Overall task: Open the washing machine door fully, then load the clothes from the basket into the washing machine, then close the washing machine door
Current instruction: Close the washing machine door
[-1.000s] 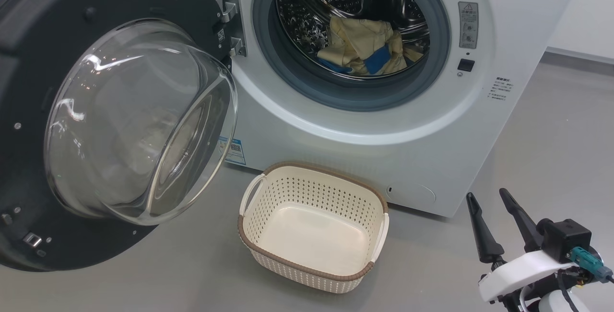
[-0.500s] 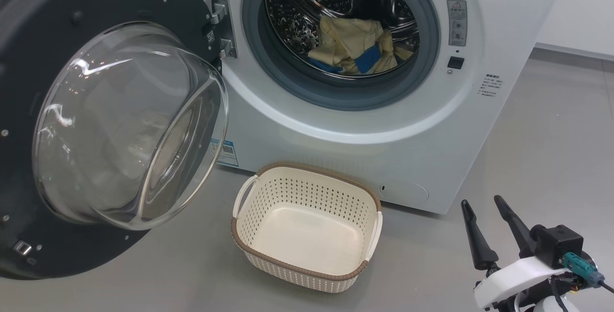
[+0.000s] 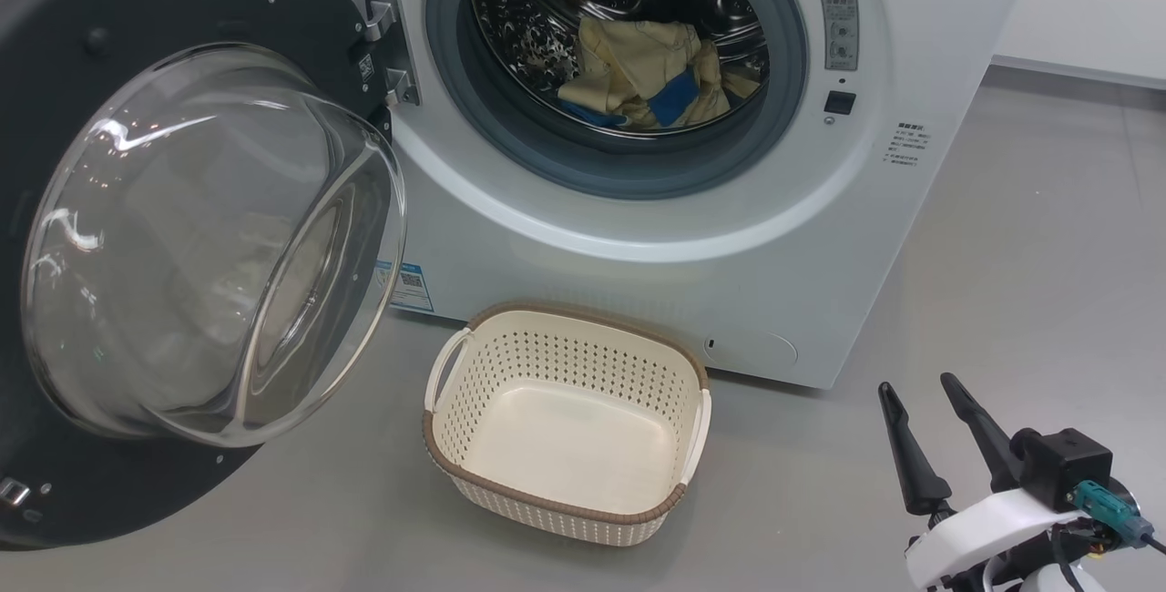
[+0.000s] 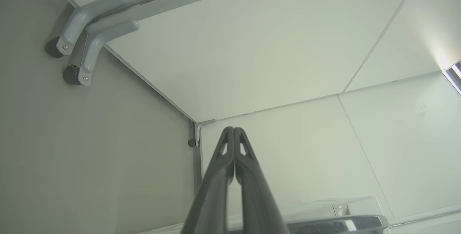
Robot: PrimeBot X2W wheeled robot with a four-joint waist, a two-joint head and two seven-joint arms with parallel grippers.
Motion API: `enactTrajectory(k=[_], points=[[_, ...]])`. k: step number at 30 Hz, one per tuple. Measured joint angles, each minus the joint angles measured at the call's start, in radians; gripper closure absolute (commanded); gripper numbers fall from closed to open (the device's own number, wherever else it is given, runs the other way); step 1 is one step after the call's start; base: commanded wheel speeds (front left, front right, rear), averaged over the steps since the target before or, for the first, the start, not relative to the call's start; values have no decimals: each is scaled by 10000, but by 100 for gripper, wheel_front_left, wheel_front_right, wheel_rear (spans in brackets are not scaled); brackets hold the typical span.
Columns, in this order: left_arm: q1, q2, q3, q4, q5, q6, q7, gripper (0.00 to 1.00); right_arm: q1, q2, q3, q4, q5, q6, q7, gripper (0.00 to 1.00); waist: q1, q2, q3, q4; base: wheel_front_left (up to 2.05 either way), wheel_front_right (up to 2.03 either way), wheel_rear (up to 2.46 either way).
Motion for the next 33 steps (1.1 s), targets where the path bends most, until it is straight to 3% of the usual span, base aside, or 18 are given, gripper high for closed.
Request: enactTrajectory(k=[8, 33], points=[[-649, 663, -171, 560, -349, 153, 926, 100, 25, -59, 2, -2, 0, 0, 0, 0, 0, 0, 109, -74, 0, 0, 0], [-1301, 1221, -673, 1592, -1072, 48, 2740, 100, 24, -113, 98, 0, 0, 0, 0, 0, 0, 0, 242, -225, 0, 0, 0]])
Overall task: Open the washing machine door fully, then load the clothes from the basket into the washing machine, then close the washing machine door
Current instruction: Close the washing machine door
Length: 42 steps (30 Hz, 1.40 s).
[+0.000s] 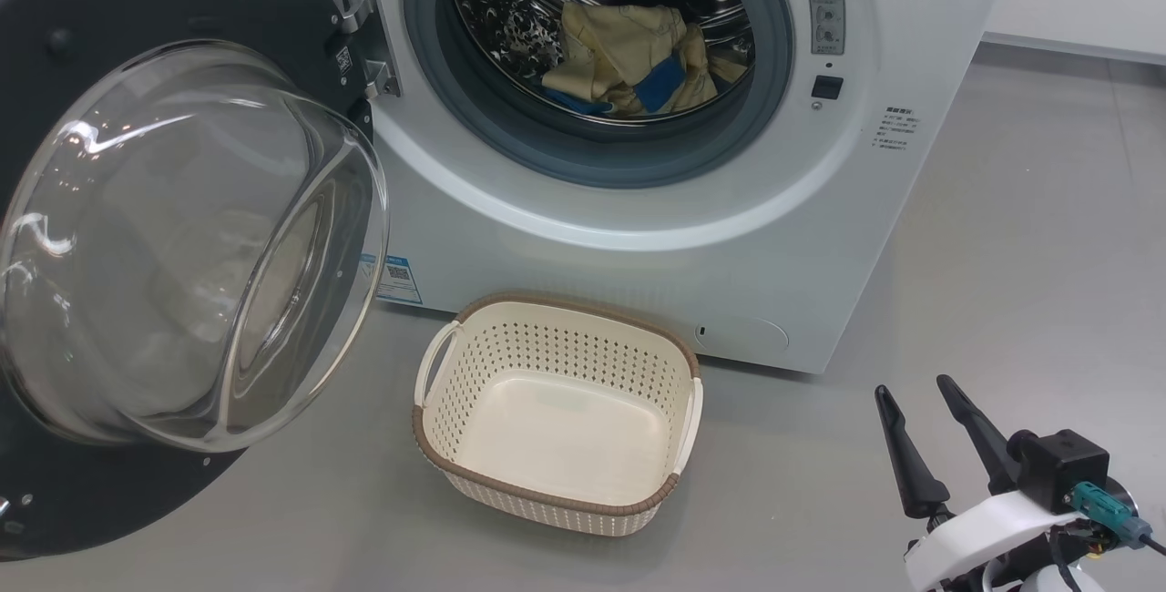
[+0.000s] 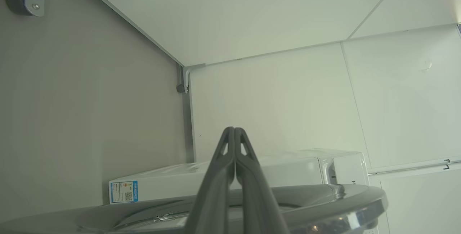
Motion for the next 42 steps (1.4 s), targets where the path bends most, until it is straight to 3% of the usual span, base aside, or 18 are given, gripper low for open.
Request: enactTrajectory(k=[9, 18, 42], points=[[54, 130, -378, 274, 96, -81, 546, 100, 0, -12, 27, 0, 0, 0, 0, 0, 0, 0, 23, 28, 0, 0, 0], [128, 100, -364, 403, -539, -161, 1195, 100, 0, -48, 63, 6, 0, 0, 0, 0, 0, 0, -4, 51, 0, 0, 0], [1117, -500, -782, -21, -1937, -345, 3731, 100, 5, -10, 102, 36, 2, 0, 0, 0, 0, 0, -190, 304, 0, 0, 0]])
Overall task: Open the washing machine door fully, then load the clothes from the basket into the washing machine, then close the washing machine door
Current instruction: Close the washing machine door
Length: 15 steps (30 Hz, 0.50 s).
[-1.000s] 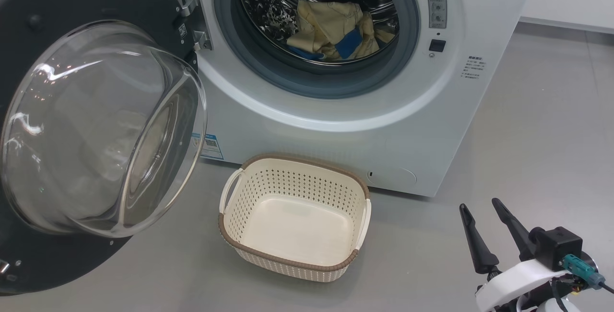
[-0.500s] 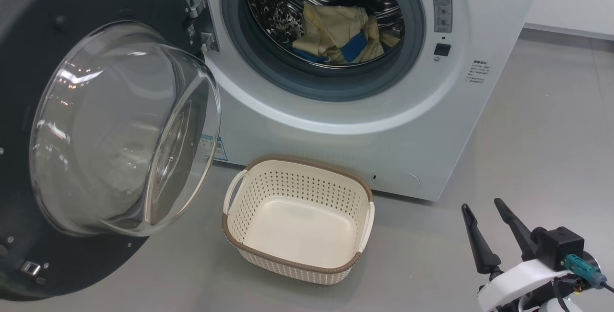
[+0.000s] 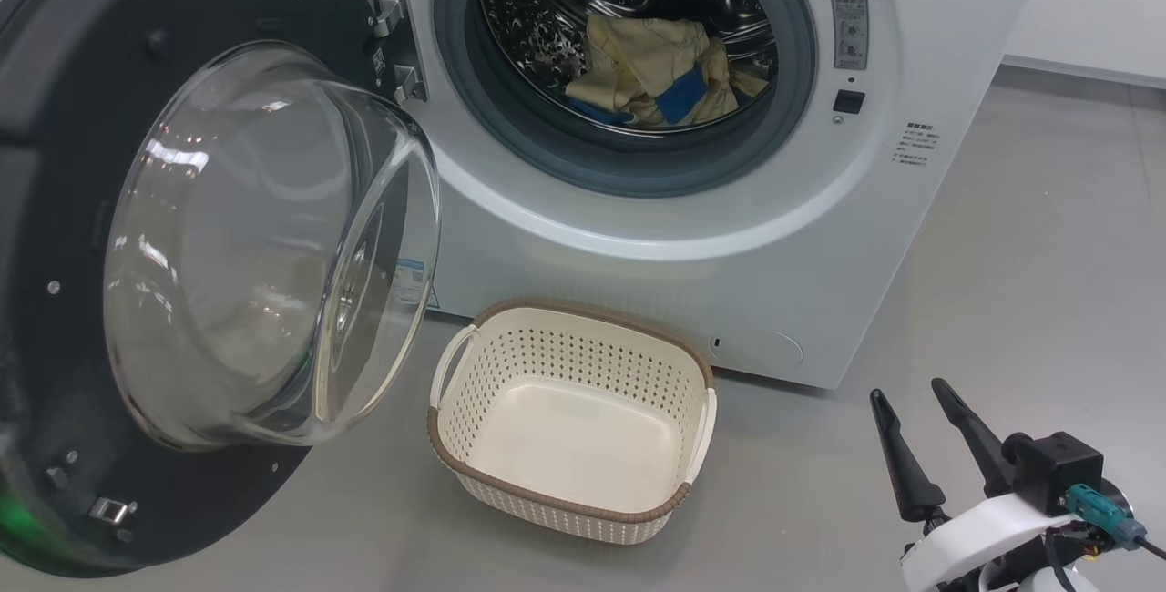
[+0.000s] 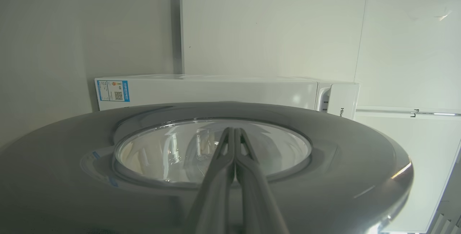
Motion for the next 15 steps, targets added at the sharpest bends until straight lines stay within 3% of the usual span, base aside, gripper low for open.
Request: enactTrajectory(k=[15], points=[[628, -736, -418, -1039, -577, -94, 993, 100, 25, 81, -46, 0, 0, 0, 0, 0, 0, 0, 57, -33, 0, 0, 0]])
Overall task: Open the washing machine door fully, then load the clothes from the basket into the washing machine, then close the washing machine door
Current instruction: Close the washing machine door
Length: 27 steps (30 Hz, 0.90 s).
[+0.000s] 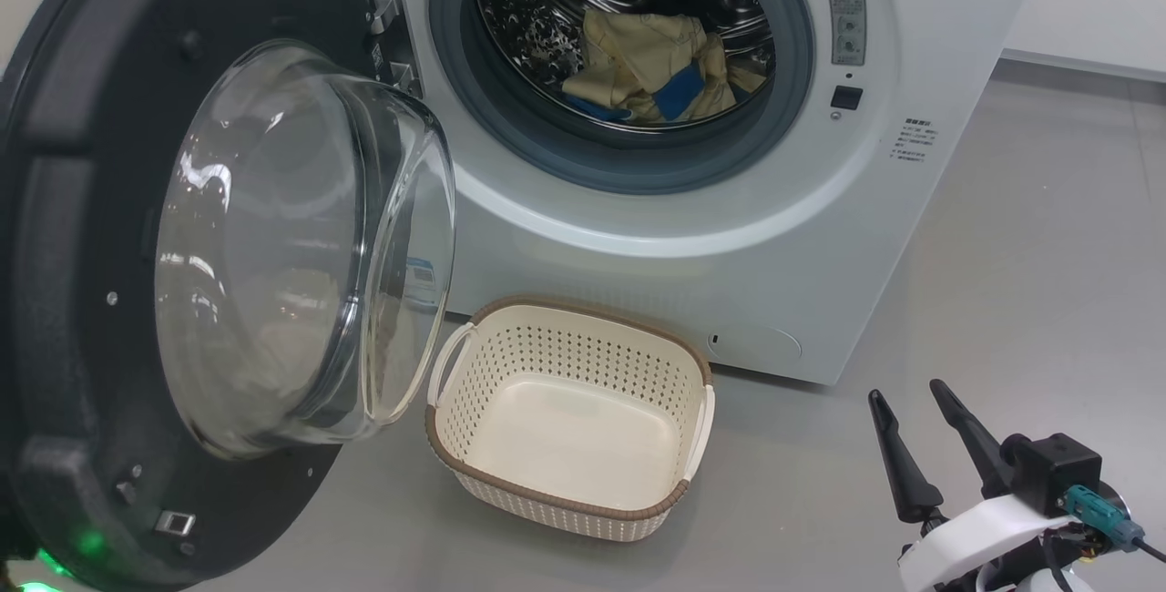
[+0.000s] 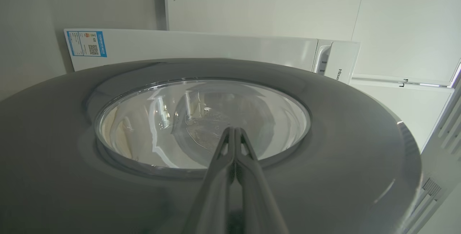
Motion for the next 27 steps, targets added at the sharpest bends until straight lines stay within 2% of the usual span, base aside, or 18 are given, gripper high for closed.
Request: enactTrajectory(k=[8, 18, 27], points=[[429, -577, -731, -966, -98, 0, 533, 100, 10, 105, -10, 0, 0, 0, 0, 0, 0, 0, 28, -114, 0, 0, 0], [774, -788, -1342, -2113, -98, 0, 940, 100, 11, 119, -88, 0, 0, 0, 0, 0, 0, 0, 14, -268, 0, 0, 0], [994, -1244, -1902, -3124, -98, 2, 1114, 100, 10, 155, 54, 4, 0, 0, 0, 0, 0, 0, 43, -563, 0, 0, 0]])
